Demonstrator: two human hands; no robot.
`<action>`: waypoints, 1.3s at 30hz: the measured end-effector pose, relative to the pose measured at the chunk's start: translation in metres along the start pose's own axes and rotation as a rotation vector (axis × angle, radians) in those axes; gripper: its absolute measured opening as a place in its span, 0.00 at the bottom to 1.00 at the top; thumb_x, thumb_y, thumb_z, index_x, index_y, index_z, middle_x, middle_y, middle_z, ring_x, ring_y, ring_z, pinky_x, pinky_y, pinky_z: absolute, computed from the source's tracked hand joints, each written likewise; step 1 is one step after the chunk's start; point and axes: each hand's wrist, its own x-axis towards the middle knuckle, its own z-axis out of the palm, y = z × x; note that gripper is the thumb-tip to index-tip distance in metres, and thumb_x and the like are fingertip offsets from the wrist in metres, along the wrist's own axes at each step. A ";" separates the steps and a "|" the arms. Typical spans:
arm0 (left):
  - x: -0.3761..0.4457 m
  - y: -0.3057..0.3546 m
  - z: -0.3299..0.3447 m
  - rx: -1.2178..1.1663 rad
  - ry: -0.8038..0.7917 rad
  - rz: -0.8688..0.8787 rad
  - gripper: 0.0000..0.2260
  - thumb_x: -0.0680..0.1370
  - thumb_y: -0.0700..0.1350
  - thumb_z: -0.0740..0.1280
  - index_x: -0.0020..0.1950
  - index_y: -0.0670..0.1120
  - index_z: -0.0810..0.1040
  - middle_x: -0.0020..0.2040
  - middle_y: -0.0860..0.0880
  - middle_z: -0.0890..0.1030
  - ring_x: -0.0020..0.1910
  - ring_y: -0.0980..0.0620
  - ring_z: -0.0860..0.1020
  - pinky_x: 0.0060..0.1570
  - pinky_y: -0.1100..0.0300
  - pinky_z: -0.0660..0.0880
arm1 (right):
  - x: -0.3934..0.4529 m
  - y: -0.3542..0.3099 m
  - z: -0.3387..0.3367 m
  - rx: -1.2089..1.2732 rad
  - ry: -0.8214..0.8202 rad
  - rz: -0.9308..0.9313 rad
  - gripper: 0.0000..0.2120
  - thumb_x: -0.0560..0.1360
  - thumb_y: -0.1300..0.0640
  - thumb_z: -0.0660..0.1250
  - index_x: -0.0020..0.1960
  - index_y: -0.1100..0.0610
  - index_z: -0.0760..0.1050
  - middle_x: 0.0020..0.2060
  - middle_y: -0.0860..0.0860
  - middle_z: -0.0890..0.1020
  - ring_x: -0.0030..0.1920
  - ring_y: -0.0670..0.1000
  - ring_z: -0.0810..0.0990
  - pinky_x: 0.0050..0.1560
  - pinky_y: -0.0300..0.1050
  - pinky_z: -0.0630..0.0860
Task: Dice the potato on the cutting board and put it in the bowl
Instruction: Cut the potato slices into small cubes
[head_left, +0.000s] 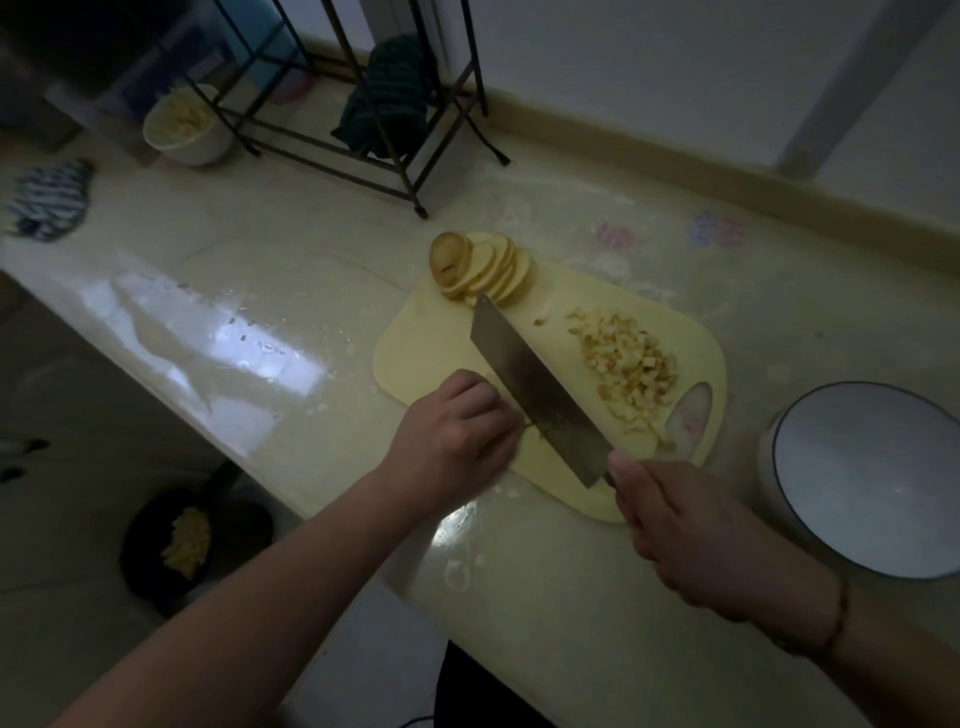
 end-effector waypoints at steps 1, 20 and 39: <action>0.000 0.000 0.000 -0.006 0.004 0.005 0.05 0.77 0.40 0.72 0.46 0.40 0.85 0.41 0.44 0.81 0.43 0.42 0.78 0.40 0.52 0.76 | -0.002 -0.001 0.002 -0.035 0.022 -0.023 0.27 0.77 0.38 0.47 0.34 0.58 0.68 0.24 0.49 0.69 0.23 0.45 0.69 0.27 0.37 0.64; -0.008 -0.002 -0.001 -0.007 0.040 0.021 0.05 0.76 0.38 0.72 0.50 0.39 0.86 0.44 0.44 0.83 0.44 0.41 0.80 0.42 0.52 0.78 | -0.034 0.003 0.009 -0.191 0.072 -0.054 0.27 0.72 0.33 0.43 0.32 0.51 0.68 0.26 0.47 0.73 0.34 0.44 0.74 0.37 0.38 0.68; -0.009 -0.003 -0.004 -0.018 0.022 0.055 0.03 0.77 0.37 0.72 0.46 0.37 0.84 0.45 0.41 0.82 0.44 0.41 0.80 0.43 0.52 0.78 | -0.012 -0.002 0.003 -0.060 -0.001 -0.047 0.28 0.75 0.35 0.47 0.34 0.57 0.67 0.26 0.50 0.70 0.26 0.45 0.67 0.33 0.47 0.67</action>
